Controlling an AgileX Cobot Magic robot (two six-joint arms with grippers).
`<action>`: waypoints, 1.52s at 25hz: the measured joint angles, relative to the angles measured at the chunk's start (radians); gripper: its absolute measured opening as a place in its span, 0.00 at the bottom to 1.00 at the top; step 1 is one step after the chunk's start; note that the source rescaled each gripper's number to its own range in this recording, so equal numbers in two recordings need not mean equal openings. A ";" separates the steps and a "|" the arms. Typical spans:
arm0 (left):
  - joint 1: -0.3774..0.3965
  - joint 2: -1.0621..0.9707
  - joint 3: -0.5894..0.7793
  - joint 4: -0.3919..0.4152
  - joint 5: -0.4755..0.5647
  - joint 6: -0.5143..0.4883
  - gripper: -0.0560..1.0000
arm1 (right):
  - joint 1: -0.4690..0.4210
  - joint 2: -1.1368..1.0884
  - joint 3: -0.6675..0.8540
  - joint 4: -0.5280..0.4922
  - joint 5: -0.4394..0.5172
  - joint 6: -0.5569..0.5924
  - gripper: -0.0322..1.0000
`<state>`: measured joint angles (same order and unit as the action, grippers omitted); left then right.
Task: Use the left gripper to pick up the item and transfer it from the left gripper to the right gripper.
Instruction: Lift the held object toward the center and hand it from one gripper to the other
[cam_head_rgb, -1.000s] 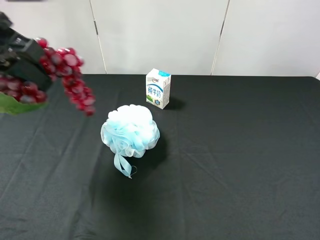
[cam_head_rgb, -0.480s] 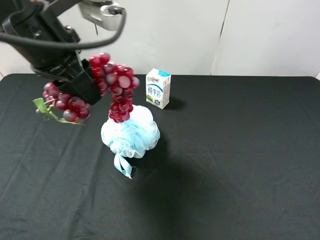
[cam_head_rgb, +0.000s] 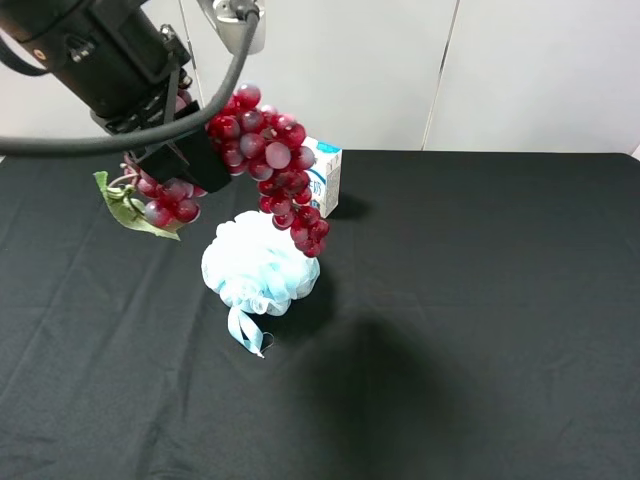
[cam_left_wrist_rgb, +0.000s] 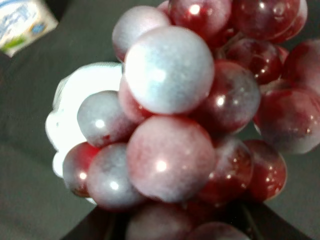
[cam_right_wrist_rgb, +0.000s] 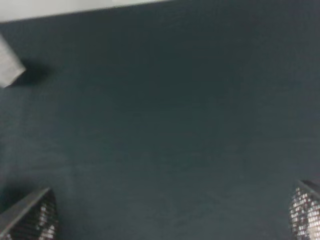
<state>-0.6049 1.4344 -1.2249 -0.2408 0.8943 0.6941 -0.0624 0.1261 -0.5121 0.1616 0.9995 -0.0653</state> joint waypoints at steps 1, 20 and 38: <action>0.000 0.000 0.000 -0.021 -0.004 0.030 0.06 | 0.000 0.038 -0.005 0.046 -0.019 -0.032 1.00; 0.000 0.000 -0.002 -0.103 -0.032 0.202 0.06 | 0.314 0.621 -0.015 0.800 -0.426 -1.000 1.00; 0.000 0.000 -0.002 -0.103 -0.032 0.205 0.06 | 0.710 1.105 -0.177 1.125 -0.708 -1.387 1.00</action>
<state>-0.6049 1.4344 -1.2264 -0.3433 0.8624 0.8988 0.6472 1.2313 -0.6894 1.2861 0.2913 -1.4518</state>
